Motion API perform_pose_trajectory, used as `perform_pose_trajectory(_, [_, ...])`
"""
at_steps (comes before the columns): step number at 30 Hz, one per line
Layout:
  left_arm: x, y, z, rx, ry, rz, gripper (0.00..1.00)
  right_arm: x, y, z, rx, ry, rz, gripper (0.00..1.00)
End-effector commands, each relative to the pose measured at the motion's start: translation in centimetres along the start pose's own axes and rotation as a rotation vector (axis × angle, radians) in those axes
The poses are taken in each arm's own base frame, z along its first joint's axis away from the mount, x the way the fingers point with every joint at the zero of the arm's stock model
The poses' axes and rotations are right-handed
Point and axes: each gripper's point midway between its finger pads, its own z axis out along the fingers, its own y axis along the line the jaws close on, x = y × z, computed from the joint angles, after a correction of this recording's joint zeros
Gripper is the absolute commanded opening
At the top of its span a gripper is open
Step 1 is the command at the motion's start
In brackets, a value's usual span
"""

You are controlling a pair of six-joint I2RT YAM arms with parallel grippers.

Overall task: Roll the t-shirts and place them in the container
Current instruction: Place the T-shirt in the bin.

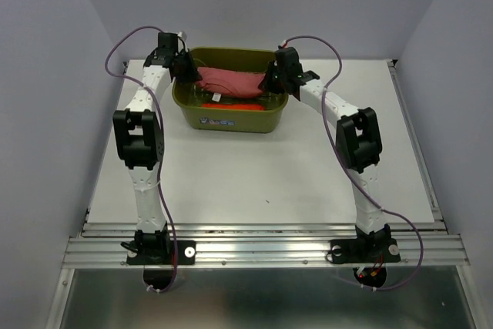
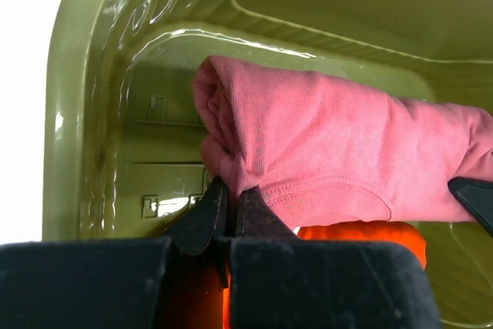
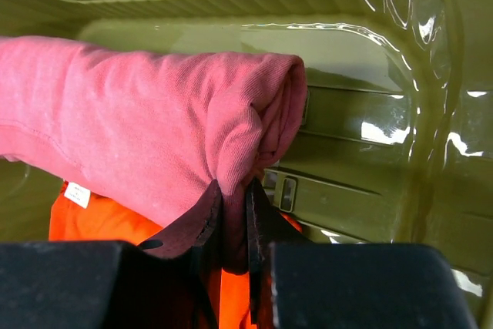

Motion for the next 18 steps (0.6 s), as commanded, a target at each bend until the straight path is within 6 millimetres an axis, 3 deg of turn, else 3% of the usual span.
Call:
perform_pose_trajectory(1, [-1.9, -0.9, -0.1, 0.056, -0.076, 0.046, 0.00, -1.2, 0.9, -0.3, -0.005, -0.035, -0.055, 0.01])
perform_pose_trajectory(8, [0.8, 0.1, 0.1, 0.023, -0.014, 0.043, 0.00, -1.0, -1.1, -0.5, 0.094, -0.031, -0.081, 0.01])
perform_pose_trajectory(14, [3.7, -0.4, -0.9, -0.005, 0.034, 0.076, 0.00, -0.1, -2.3, -1.4, 0.148, 0.005, -0.095, 0.01])
perform_pose_trajectory(18, [4.2, -0.9, -0.6, -0.020, 0.039, 0.103, 0.00, 0.1, -2.8, -1.2, 0.164, 0.004, -0.100, 0.01])
